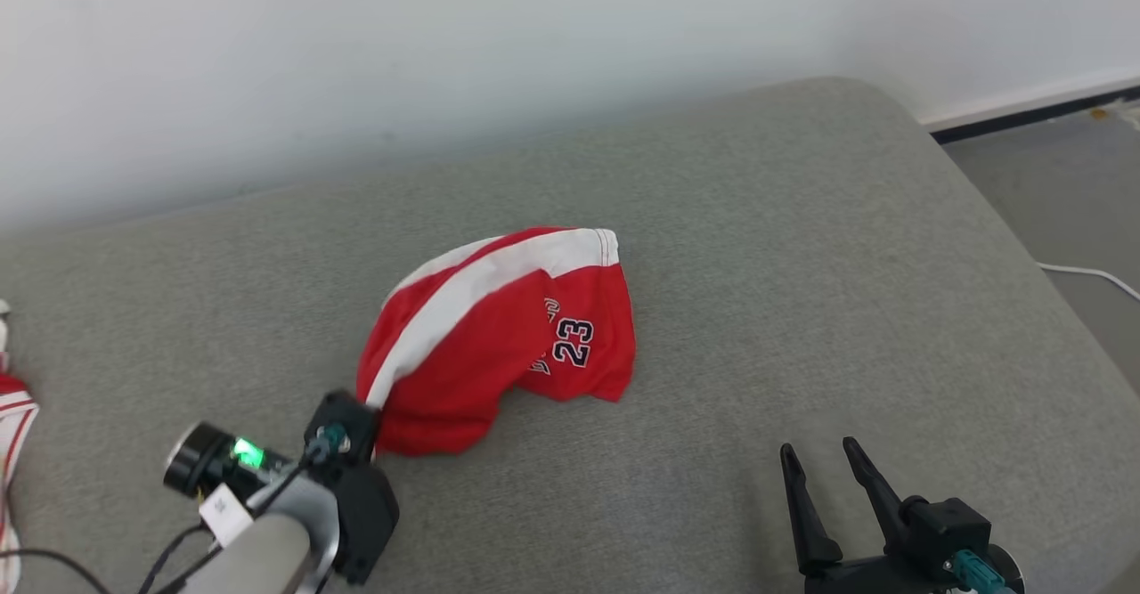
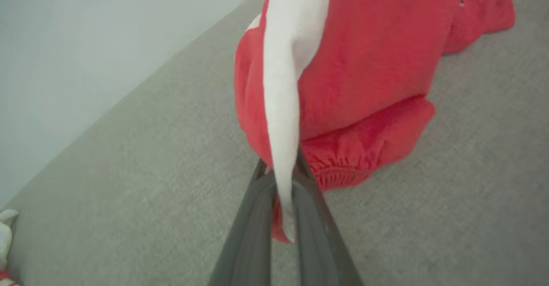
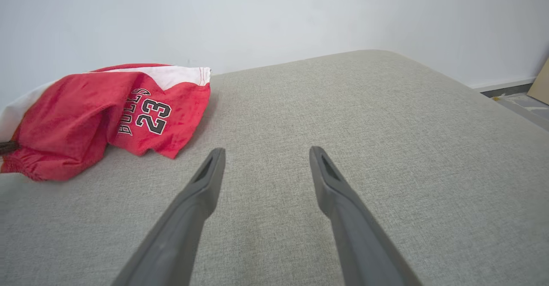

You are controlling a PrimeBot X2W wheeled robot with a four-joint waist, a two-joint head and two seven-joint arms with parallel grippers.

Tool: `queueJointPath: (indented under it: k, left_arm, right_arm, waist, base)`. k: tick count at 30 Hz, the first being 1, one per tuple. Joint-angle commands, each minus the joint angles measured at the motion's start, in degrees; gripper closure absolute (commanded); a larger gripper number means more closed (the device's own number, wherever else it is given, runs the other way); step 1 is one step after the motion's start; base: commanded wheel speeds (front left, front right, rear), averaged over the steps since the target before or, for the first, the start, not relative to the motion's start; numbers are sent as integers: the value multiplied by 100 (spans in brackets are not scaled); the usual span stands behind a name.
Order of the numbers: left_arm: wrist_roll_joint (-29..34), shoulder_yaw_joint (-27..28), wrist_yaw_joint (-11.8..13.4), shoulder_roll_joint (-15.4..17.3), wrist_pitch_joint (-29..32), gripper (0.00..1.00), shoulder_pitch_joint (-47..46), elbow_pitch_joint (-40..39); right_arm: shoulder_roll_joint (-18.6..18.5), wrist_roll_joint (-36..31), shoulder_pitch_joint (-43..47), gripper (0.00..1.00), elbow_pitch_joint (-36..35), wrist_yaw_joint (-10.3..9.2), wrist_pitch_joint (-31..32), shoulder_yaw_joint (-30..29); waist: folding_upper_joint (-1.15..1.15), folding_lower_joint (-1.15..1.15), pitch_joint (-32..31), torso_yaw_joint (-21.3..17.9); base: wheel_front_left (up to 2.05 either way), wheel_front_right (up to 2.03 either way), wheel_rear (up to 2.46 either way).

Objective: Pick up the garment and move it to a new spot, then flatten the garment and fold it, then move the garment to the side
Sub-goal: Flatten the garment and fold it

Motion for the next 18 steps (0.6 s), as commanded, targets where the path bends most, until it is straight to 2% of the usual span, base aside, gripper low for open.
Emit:
queueJointPath:
  k: [1,5,6,7,13,18]
  left_arm:
    - [57,-41,16,55,17,100,131,-20]
    - [100,-157,57,135,3,98,353,-94]
    - [110,-173,65,156,-12,53,393,-115]
    - [129,-185,93,170,-74,0,426,-149]
    - [-56,22,296,237,-473,0,678,-416]
    - [-575,850,673,292,-792,0,1211,-1171]
  right_arm:
    - [-7,-15,78,0,0,-13,-29,2]
    - [-8,-21,97,0,28,-13,-29,43]
    - [-7,-15,98,0,33,-13,-29,59]
    - [-8,-10,101,0,37,-13,-30,60]
    - [-7,-44,143,0,53,-13,-30,33]
    - [-7,-105,211,0,26,-13,-31,-74]
  waist:
    - [0,0,-93,170]
    - [0,0,-178,284]
    - [0,0,-193,298]
    - [0,0,-212,313]
    - [0,0,-326,365]
    - [0,0,-415,440]
  base:
    - [0,0,0]
    - [0,0,0]
    - [0,0,0]
    - [0,0,0]
    - [0,0,0]
    - [0,0,0]
